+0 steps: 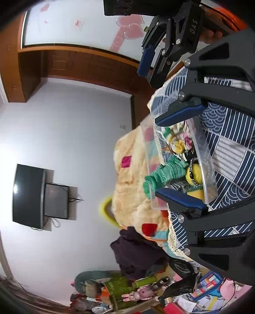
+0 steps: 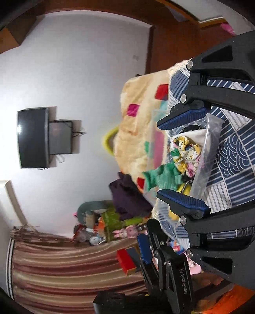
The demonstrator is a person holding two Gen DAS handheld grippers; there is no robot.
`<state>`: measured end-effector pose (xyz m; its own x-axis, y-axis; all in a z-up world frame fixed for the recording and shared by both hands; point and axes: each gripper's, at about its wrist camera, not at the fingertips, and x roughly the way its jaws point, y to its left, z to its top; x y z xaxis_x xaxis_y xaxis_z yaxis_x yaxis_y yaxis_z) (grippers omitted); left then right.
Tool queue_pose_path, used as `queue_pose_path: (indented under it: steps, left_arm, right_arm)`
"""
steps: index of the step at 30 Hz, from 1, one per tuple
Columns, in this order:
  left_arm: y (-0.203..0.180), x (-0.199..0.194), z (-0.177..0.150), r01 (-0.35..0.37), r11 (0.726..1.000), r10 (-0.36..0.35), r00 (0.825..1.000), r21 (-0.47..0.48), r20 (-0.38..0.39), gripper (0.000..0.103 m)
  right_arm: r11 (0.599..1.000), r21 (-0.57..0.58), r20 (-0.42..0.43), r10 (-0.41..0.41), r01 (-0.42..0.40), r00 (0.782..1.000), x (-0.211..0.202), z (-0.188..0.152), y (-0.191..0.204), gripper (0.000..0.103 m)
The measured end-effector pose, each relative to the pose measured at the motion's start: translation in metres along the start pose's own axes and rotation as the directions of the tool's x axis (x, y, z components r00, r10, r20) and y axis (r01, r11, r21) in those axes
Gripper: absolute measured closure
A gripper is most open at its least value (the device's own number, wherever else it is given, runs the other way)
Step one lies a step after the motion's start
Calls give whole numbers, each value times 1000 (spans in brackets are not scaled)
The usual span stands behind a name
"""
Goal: Organize soft objects
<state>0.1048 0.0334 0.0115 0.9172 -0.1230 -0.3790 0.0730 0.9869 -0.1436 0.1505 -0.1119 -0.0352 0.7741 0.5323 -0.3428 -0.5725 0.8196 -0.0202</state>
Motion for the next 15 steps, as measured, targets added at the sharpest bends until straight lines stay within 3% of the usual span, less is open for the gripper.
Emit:
queue_pose_path:
  steps: [5, 7, 9, 11, 15]
  left_arm:
    - [-8, -27, -4, 12, 1000, -12, 999, -9, 39, 35]
    - [-10, -35, -6, 13, 1000, -12, 999, -10, 51, 33]
    - [-11, -40, -8, 9, 1000, -8, 998, -16, 62, 18]
    - [-13, -46, -11, 3, 1000, -1, 997, -17, 83, 14]
    - [-15, -51, -17, -16, 1000, 16, 996, -7, 91, 12]
  right_arm:
    - [1000, 1, 54, 7, -7, 999, -24, -2, 5, 30]
    - [1000, 3, 65, 5, -6, 998, -30, -5, 6, 29]
    - [1000, 10, 68, 10, -11, 998, -33, -8, 6, 28]
    - [1000, 14, 77, 2, -3, 997, -36, -12, 5, 18]
    - [1000, 12, 93, -14, 13, 996, -43, -19, 9, 17]
